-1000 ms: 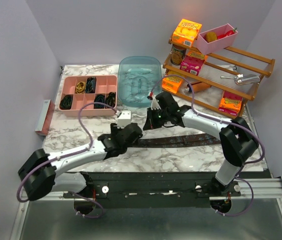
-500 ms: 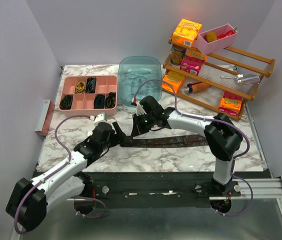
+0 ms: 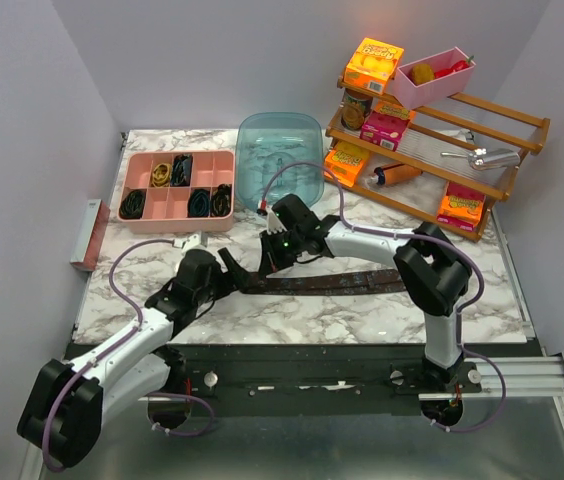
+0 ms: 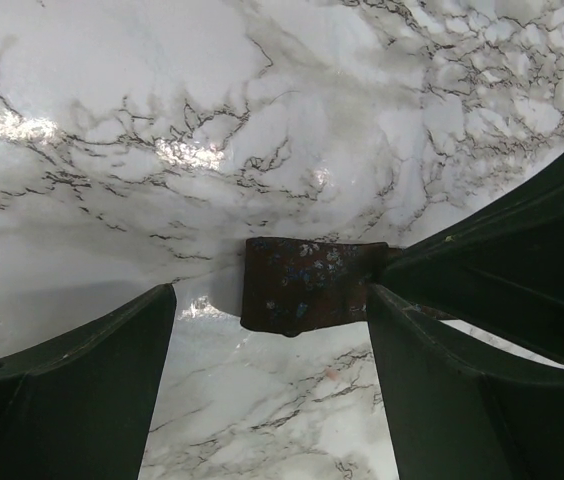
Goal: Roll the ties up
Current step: Roll the tie at the center of the board.
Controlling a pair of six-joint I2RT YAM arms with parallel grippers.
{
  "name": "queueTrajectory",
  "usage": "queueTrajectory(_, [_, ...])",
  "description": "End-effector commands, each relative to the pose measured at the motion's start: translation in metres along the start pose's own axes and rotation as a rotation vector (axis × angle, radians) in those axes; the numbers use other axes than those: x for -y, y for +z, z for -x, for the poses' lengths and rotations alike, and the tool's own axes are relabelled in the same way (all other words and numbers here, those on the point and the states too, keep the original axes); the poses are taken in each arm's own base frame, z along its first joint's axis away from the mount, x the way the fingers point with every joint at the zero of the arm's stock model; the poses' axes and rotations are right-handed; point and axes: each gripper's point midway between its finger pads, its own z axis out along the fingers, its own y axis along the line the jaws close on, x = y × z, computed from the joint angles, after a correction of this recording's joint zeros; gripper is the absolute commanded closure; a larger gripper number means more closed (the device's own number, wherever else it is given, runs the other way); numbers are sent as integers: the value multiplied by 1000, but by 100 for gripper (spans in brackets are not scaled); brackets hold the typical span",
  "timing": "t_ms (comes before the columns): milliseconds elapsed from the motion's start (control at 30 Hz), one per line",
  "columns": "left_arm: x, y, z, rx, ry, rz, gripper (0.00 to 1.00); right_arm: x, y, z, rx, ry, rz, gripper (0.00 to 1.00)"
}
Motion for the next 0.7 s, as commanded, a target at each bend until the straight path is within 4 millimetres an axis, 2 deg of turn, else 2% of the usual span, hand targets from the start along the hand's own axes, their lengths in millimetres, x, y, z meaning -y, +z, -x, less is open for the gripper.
queueTrajectory(0, [5,1,-4,-14,-24,-59,15,6,9,-8,-21,-4,-17,100])
queueTrajectory(300, [11,6,-19,-26,-80,-163,19,17,11,-22,-39,15,-49,100])
queueTrajectory(667, [5,14,-33,-46,-112,-185,29,27,13,-33,-53,36,-78,100])
